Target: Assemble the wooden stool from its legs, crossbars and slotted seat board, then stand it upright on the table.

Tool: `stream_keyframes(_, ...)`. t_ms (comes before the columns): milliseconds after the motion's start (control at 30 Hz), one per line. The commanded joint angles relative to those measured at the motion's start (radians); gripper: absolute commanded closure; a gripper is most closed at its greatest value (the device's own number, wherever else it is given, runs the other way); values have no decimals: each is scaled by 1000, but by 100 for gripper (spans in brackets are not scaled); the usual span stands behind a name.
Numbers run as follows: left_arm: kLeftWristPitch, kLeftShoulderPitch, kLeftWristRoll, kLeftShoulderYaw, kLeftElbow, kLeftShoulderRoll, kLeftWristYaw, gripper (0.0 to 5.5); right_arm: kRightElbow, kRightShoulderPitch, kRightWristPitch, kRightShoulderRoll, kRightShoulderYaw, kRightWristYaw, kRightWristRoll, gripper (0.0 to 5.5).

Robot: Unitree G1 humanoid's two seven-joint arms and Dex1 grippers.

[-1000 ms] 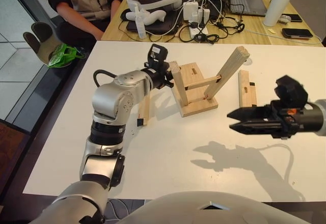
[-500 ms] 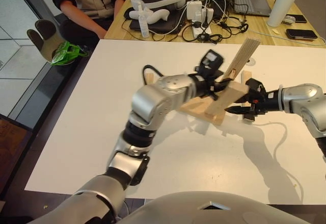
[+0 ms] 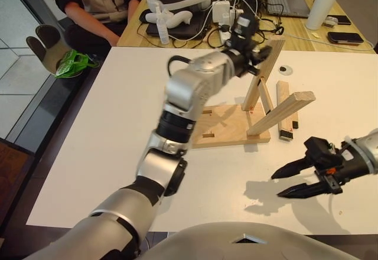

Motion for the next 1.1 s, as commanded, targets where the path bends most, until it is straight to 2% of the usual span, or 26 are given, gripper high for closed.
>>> stream_keyframes(33, 88, 114, -29, 57, -161, 219, -117, 347, -50, 14, 75, 146, 104, -271, -40, 349)
stream_keyframes(167, 93, 148, 29, 123, -108, 305, -66, 347, 98, -153, 37, 309, 332, -461, -333, 349)
stream_keyframes(267, 86, 151, 41, 124, -110, 307, -61, 347, 238, -289, 33, 472, 382, -583, -444, 349)
stream_keyframes(300, 88, 157, 40, 119, -117, 310, -66, 347, 284, -323, 21, 493, 402, -612, -501, 349)
stream_keyframes(400, 78, 188, 74, 86, -117, 349, -80, 347, 412, -392, -120, 409, 519, -586, -738, 349)
stream_keyframes(467, 72, 201, 88, 80, -119, 366, -89, 347, 504, -428, -214, 344, 549, -536, -851, 349)
stream_keyframes(533, 64, 208, 95, 82, -117, 373, -94, 347, 664, -489, -332, 313, 548, -542, -972, 349)
stream_keyframes(633, 56, 219, 112, 49, -113, 365, -102, 347, 805, -547, -430, 332, 534, -573, -1080, 349)
stream_keyframes(700, 52, 253, 143, -62, -143, 385, -151, 347, 745, -511, -397, 377, 500, -541, -1043, 349)
stream_keyframes(767, 8, 325, 193, -269, -211, 459, -273, 347, 576, -401, -268, 429, 467, -516, -947, 349)
stream_keyframes(833, -22, 344, 213, -365, -248, 474, -339, 347, 465, -319, -115, 504, 421, -557, -878, 349)
stream_keyframes(967, -62, 287, 228, -375, -218, 396, -347, 347, 414, -284, 71, 607, 347, -666, -858, 349)
stream_keyframes(1033, -111, 243, 227, -346, -169, 317, -317, 347, 461, -320, 66, 645, 299, -737, -884, 349)
stream_keyframes(1100, -185, 199, 220, -302, -99, 235, -290, 347, 519, -377, 44, 715, 199, -839, -890, 349)
